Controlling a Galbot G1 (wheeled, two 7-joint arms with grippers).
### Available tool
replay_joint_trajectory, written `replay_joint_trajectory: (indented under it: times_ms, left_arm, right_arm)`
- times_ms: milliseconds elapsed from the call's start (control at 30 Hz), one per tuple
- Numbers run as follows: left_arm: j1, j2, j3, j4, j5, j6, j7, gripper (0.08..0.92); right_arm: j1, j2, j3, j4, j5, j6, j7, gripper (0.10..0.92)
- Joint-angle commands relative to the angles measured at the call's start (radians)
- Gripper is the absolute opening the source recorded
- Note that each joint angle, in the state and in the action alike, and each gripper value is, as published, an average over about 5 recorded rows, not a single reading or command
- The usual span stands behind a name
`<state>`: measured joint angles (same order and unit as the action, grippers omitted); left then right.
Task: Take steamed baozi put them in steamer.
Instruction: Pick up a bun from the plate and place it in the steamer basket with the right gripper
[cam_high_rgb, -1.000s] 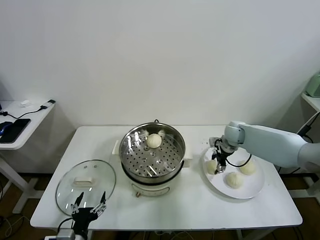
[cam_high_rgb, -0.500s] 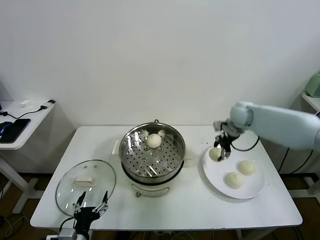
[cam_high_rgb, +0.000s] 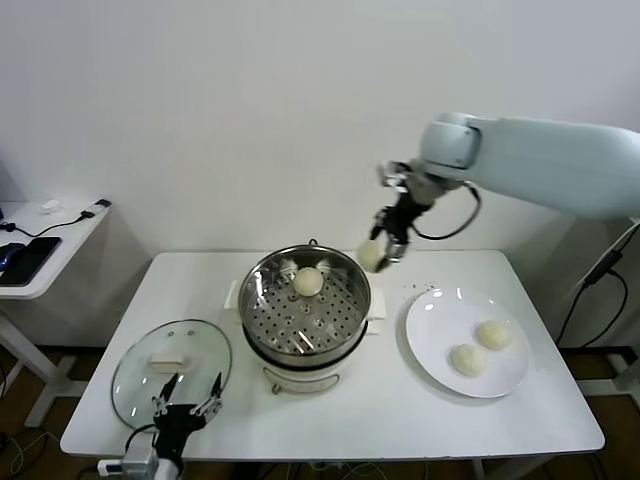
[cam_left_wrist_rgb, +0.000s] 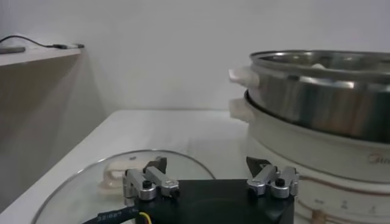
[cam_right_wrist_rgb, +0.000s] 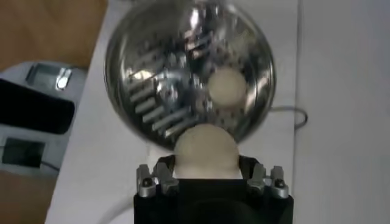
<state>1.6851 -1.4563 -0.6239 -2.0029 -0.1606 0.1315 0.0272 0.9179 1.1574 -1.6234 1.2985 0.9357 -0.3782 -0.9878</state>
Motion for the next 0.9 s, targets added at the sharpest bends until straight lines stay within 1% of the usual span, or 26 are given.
replay_joint_trajectory:
  times_ms: [33,333,600,900]
  left_arm:
    - [-0.015,-0.004,0.006,-0.009,0.002,0.013,0.004,0.823]
    - [-0.022,0.006,-0.008,-0.019,-0.007,0.025,0.008,0.823]
    - [-0.027,0.004,-0.014,-0.015,-0.013,0.029,0.008,0.823]
    - [-0.032,0.006,-0.017,-0.012,-0.02,0.027,0.007,0.823]
  right_arm:
    - [-0.096,0.272,0.038,-0.045,0.098,-0.097,0.108,0.687]
    - [-0.293,0.382,0.066,-0.253,-0.023,-0.108,0.144,0.687]
    - [-0.368,0.402,0.076,-0.294,-0.075,-0.118,0.176,0.687]
    - [-0.404,0.403,0.094,-0.305,-0.095,-0.135,0.207,0.687]
